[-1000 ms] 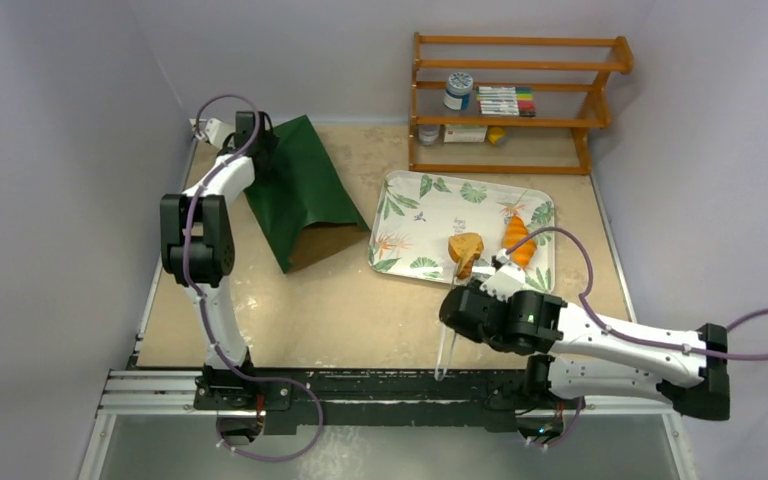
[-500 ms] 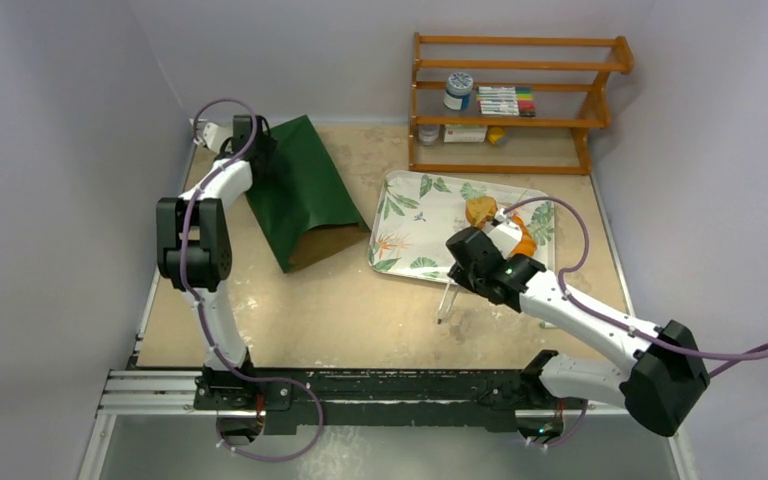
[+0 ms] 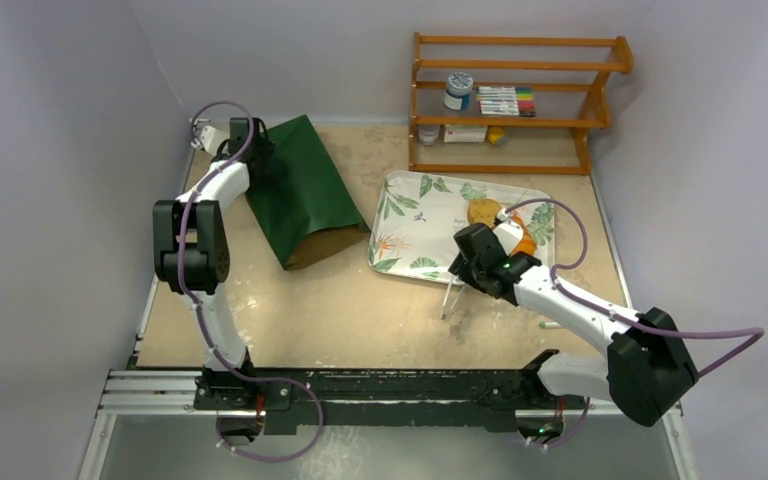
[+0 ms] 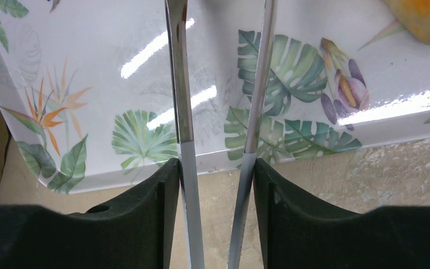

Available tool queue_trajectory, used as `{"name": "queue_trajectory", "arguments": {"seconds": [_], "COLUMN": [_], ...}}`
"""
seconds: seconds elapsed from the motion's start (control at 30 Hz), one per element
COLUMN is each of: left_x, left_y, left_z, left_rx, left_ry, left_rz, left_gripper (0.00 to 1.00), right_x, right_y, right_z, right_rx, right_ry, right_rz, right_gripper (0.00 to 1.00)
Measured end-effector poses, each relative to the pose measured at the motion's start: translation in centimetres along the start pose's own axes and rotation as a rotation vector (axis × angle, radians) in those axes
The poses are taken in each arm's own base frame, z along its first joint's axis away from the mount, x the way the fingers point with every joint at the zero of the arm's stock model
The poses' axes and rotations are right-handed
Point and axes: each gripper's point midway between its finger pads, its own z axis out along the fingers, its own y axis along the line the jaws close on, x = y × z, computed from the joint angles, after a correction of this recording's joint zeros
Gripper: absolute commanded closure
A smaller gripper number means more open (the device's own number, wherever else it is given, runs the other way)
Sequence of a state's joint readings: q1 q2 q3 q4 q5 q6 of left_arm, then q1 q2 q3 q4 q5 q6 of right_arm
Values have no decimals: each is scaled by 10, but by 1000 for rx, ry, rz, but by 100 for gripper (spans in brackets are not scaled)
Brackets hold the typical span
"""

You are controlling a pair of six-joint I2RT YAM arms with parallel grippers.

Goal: Take the fake bread out of the paper bag
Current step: Place the fake bread in the container.

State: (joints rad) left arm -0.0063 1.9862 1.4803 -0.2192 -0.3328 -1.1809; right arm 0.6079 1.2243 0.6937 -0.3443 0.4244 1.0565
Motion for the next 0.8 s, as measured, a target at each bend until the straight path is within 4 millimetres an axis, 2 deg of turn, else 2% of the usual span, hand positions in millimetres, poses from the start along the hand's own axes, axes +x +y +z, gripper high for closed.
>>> {"name": "queue_trajectory", "arguments": {"seconds": [0.5, 0.8], "left_x": [-1, 0], "left_y": [1, 1], "left_z": [0, 0], "left_rx": [0, 1], "left_ry": [9, 12], "left_rz": [6, 11], "left_gripper": [36, 36], "right_x": [13, 9], "right_y": [-10, -7], "right_z": [3, -6], "right_rx": [0, -30], "right_ry": [40, 34], "right_rz": [5, 17], "right_gripper": [44, 41]}}
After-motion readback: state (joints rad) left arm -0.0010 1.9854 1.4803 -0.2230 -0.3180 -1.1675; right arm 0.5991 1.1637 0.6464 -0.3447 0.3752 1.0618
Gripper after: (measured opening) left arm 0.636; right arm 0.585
